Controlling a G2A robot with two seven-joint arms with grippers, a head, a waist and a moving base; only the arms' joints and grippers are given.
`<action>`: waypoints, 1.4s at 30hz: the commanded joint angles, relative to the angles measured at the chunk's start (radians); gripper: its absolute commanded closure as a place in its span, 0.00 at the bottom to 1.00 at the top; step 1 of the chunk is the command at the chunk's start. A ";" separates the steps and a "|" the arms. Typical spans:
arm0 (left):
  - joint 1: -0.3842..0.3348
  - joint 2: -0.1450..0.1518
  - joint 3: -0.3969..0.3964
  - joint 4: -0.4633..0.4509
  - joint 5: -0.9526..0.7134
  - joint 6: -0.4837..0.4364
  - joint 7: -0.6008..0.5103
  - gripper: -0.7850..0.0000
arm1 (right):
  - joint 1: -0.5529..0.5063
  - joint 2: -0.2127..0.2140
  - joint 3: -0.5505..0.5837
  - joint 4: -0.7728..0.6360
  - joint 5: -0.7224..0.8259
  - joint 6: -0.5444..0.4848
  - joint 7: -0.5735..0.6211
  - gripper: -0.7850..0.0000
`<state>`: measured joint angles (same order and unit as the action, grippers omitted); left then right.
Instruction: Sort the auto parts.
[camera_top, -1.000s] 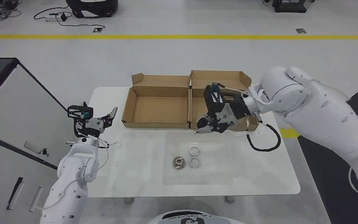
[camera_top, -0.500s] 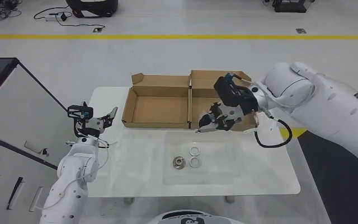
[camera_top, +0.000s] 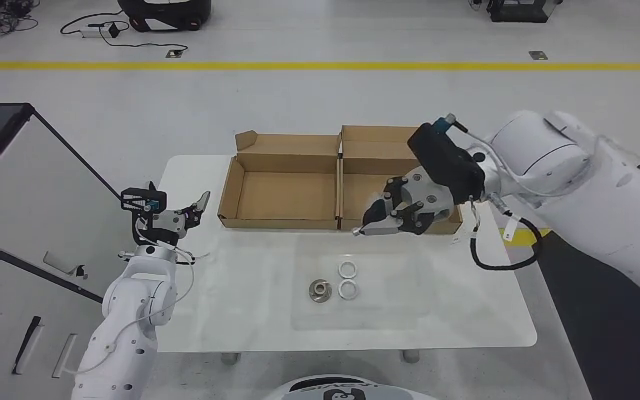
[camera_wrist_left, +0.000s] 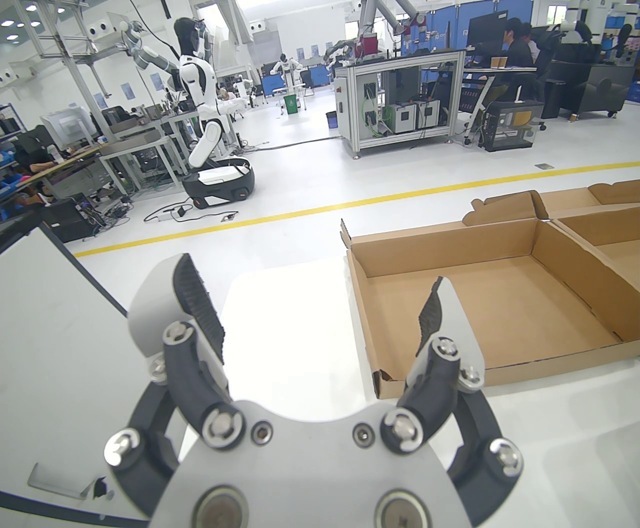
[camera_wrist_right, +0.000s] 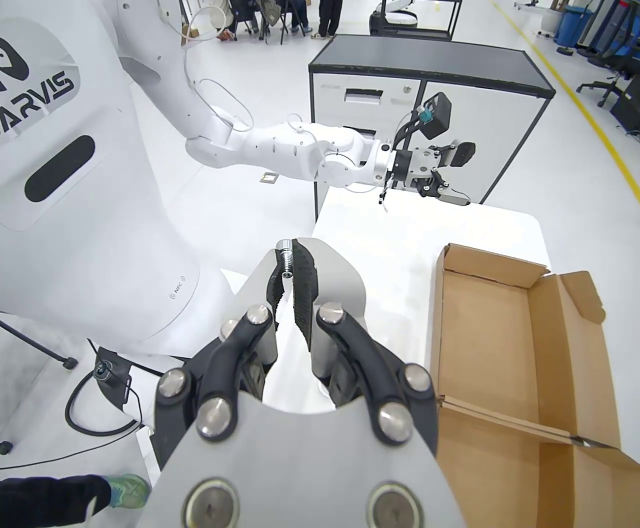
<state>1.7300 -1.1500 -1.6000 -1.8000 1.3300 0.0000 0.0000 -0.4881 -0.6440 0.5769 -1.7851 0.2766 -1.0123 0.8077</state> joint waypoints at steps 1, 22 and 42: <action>0.000 0.000 0.000 0.000 0.000 0.000 0.000 0.00 | 0.000 0.000 0.000 0.000 0.000 0.000 0.000 1.00; 0.000 0.000 0.000 0.000 0.000 0.000 0.000 0.00 | -0.054 0.003 0.058 -0.031 -0.018 0.000 -0.130 1.00; 0.000 0.000 0.000 0.000 0.000 0.000 0.000 0.00 | -0.305 -0.042 0.354 -0.230 0.008 0.000 -0.424 1.00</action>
<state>1.7300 -1.1500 -1.6000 -1.8000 1.3300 0.0000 0.0000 -0.7810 -0.6792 0.9102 -2.0046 0.2811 -1.0123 0.3922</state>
